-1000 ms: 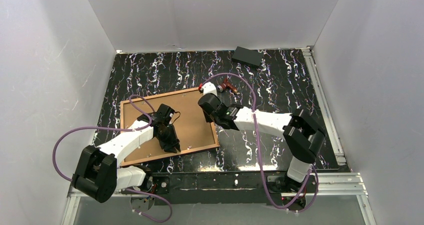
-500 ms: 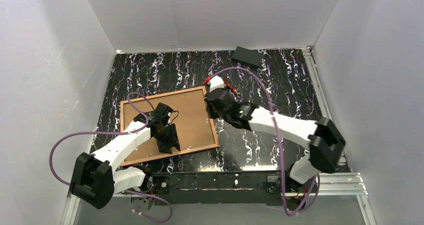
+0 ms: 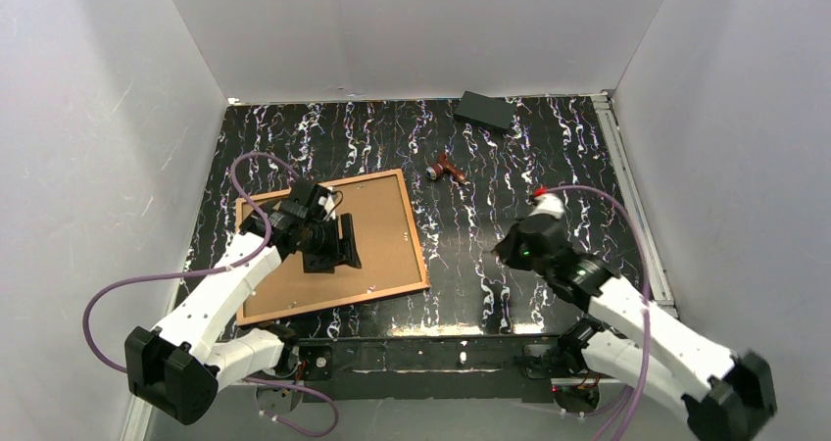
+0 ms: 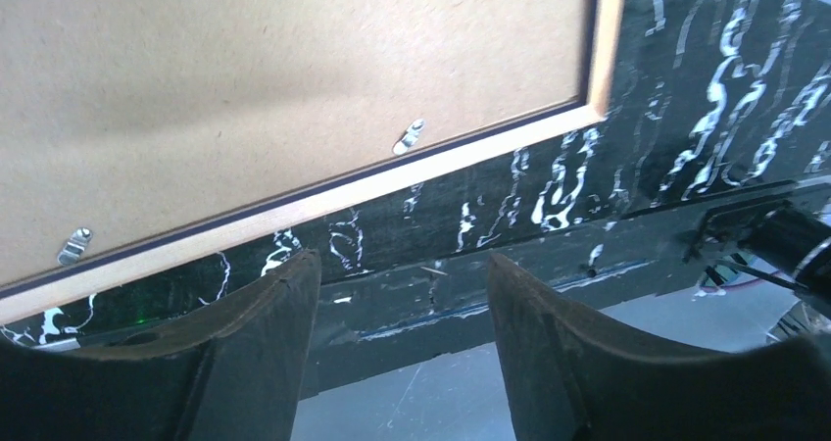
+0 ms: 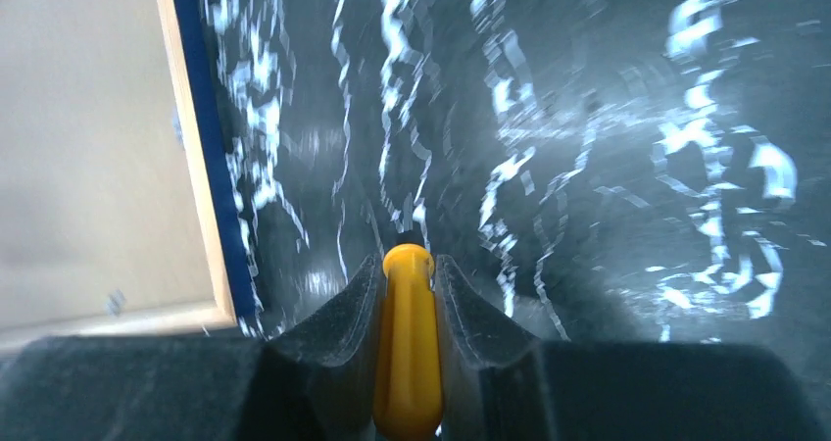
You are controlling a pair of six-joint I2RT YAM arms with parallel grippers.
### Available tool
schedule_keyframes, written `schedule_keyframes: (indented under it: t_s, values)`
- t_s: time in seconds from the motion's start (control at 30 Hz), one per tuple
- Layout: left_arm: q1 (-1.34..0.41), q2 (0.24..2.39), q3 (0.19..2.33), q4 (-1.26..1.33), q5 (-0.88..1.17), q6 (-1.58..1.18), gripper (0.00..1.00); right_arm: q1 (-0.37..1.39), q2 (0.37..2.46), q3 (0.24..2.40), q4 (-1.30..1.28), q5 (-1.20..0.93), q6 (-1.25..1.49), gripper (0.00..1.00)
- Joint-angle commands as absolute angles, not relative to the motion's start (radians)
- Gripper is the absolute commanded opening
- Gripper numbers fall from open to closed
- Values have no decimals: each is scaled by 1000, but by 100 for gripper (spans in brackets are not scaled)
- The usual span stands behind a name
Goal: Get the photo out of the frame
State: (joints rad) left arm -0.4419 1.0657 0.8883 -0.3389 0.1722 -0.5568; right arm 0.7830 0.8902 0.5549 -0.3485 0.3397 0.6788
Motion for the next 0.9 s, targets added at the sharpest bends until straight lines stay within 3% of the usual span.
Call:
schedule_keyframes:
  t_s: [0.0,0.23,0.37,0.57,0.87]
  values:
    - [-442,1122,1013,-421,182,-508,63,529,705,523,-401,217,763,1]
    - [-442,1223,1148,-353,167,-448,67,-95,753,510,-416,-146,762,1]
    - [-442,1212,1118,-332,130,-384,68,-408,791,436,-306,-403,809,1]
    - [-442,1178,1043,-312,95,-345,68,-788,880,328,-145,-608,892,1]
    - [-442,1157,1028,-302,106,-334,68,-1011,1132,261,-10,-724,867,1]
